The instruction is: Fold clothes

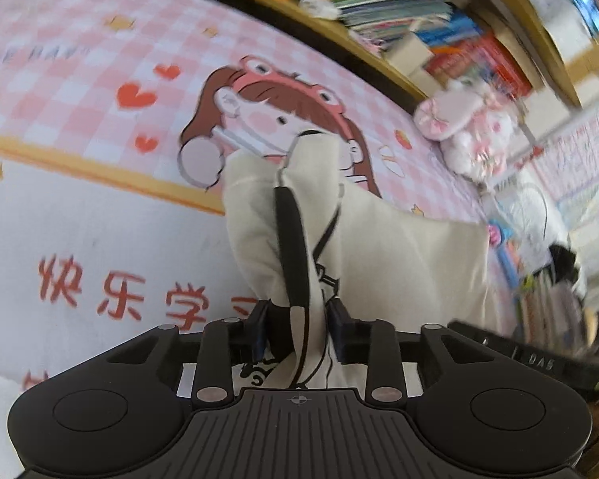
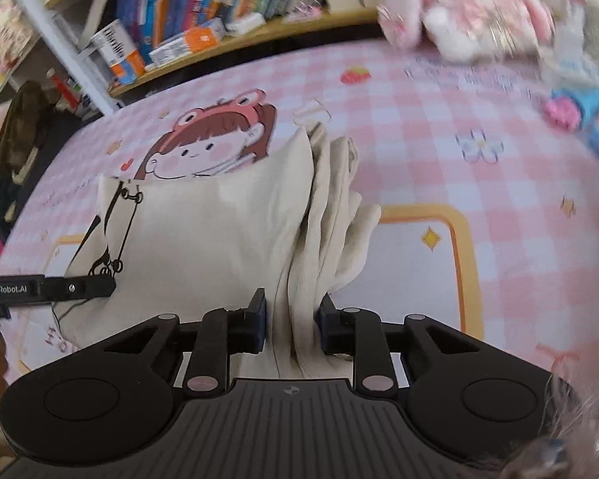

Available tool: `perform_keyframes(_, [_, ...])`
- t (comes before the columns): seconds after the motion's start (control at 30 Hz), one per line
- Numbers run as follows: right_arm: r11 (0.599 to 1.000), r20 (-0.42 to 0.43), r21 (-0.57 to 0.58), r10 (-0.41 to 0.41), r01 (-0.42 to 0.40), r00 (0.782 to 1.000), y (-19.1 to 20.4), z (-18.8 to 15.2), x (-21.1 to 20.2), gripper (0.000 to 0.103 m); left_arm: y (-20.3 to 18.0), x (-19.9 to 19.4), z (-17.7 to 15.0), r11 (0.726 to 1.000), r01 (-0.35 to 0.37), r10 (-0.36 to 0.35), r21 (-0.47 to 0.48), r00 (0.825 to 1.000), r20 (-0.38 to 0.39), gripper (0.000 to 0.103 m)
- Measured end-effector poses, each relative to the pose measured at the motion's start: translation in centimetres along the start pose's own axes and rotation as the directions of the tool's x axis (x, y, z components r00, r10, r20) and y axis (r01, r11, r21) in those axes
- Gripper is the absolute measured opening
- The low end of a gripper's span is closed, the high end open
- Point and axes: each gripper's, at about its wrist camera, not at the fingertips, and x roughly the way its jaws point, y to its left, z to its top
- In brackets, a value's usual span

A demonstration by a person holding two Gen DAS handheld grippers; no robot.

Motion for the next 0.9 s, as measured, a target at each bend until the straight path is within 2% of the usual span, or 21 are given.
perform_keyframes(0.13, [0.997, -0.029, 0.068, 0.026, -0.024, 0.999, -1.1, 0.0, 0.3, 0.036, 0.8, 0.3, -0.1, 0.998, 0.022, -0.023, -0.054, 1.0, -0.002, 0.04])
perform_keyframes(0.27, [0.99, -0.039, 0.125, 0.066, -0.06, 0.997, -2.0, 0.0, 0.6, 0.04, 1.1, 0.5, -0.2, 0.996, 0.044, -0.043, -0.079, 0.999, 0.009, 0.041])
perform_keyframes(0.37, [0.989, -0.039, 0.123, 0.088, -0.083, 0.995, -2.0, 0.2, 0.7, 0.042, 0.8, 0.6, -0.2, 0.996, 0.035, -0.034, -0.076, 0.999, 0.018, 0.038])
perform_keyframes(0.43, [0.991, -0.039, 0.103, 0.095, -0.09, 0.995, -1.7, 0.3, 0.8, 0.03, -0.2, 0.5, -0.4, 1.0, -0.002, 0.003, -0.031, 1.0, 0.027, 0.032])
perform_keyframes(0.5, [0.996, -0.023, 0.056, 0.073, -0.071, 0.997, -1.1, 0.3, 0.5, 0.025, -1.1, 0.4, -0.6, 0.999, -0.035, 0.035, 0.02, 0.999, 0.035, 0.031])
perform_keyframes(0.57, [0.999, -0.004, -0.018, 0.049, -0.049, 0.999, -0.2, 0.2, 0.1, 0.024, -2.0, 0.3, -0.8, 0.995, -0.066, 0.063, 0.068, 0.997, 0.042, 0.032])
perform_keyframes(0.67, [0.998, -0.017, -0.016, 0.055, -0.055, 0.998, -0.6, 0.3, 0.4, 0.025, -1.0, 0.3, -0.6, 0.999, -0.038, 0.038, 0.008, 0.999, 0.028, 0.035])
perform_keyframes(0.73, [0.997, -0.03, 0.023, 0.072, -0.071, 0.997, -1.3, 0.4, 0.7, 0.031, 0.0, 0.4, -0.5, 0.999, -0.008, 0.009, -0.044, 1.0, 0.021, 0.039])
perform_keyframes(0.9, [0.988, -0.034, 0.1, 0.125, -0.121, 0.992, -2.4, 0.6, 1.1, 0.035, 0.4, 0.7, -0.5, 0.995, 0.039, -0.036, -0.087, 0.999, 0.029, 0.038])
